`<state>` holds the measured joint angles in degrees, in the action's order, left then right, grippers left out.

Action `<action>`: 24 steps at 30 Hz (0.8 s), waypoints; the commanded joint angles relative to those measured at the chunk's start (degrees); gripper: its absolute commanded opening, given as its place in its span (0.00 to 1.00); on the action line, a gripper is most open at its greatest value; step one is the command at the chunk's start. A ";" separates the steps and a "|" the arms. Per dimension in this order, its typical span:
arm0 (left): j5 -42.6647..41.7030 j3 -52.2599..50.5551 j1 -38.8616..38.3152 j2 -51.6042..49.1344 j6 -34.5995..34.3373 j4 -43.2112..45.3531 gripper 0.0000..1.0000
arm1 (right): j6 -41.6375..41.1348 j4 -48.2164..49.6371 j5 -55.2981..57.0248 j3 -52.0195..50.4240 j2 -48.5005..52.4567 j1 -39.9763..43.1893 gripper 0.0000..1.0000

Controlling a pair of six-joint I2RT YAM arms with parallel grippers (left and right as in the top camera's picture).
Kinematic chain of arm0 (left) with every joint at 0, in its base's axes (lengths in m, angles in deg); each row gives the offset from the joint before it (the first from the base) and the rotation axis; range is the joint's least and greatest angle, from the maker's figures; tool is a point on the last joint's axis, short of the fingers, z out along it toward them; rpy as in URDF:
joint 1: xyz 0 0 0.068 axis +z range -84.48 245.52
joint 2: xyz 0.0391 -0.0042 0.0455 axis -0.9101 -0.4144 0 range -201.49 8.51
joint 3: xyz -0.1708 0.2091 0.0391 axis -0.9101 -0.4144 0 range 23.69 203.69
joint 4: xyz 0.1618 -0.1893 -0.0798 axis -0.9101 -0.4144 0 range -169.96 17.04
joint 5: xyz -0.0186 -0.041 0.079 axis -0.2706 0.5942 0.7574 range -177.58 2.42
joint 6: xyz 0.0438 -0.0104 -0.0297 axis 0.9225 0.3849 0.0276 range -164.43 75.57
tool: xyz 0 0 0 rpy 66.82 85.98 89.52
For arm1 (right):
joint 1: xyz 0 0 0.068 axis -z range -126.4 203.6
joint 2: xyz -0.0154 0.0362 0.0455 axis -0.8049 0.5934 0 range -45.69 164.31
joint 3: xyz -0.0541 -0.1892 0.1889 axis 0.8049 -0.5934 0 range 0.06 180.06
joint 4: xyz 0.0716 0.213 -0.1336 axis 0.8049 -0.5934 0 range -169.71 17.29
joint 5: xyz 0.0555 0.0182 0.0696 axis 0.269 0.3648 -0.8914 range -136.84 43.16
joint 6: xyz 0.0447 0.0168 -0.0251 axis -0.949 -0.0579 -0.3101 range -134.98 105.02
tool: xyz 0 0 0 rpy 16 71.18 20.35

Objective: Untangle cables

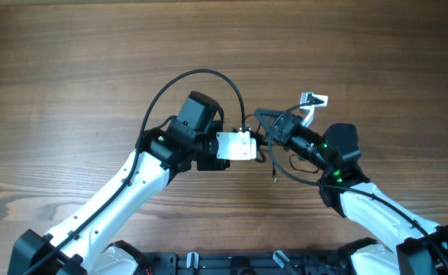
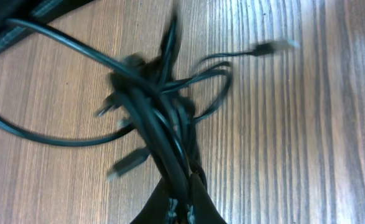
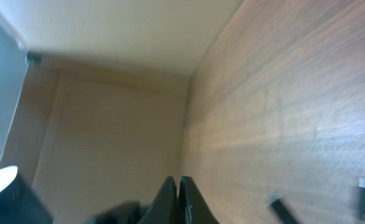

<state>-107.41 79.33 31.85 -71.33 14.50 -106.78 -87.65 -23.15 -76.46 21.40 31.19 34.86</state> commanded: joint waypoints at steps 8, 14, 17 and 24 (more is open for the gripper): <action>-4.20 -0.24 -0.24 -0.26 0.42 -4.39 0.04 | -3.80 2.05 12.83 0.79 0.39 7.26 0.12; -2.93 -0.24 0.59 -0.26 0.48 -3.91 0.04 | 1.97 -3.76 -3.08 0.76 0.39 7.10 0.26; -2.86 -0.24 1.70 -0.26 0.48 -2.80 0.04 | 2.21 -7.50 -12.55 0.79 0.39 7.08 0.29; -4.22 -0.24 1.79 -0.26 0.48 -1.81 0.04 | 0.20 -7.34 -24.28 0.76 0.55 7.02 0.29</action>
<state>-109.58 79.06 33.44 -71.46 14.46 -109.01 -87.14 -30.51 -92.42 21.60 31.19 42.03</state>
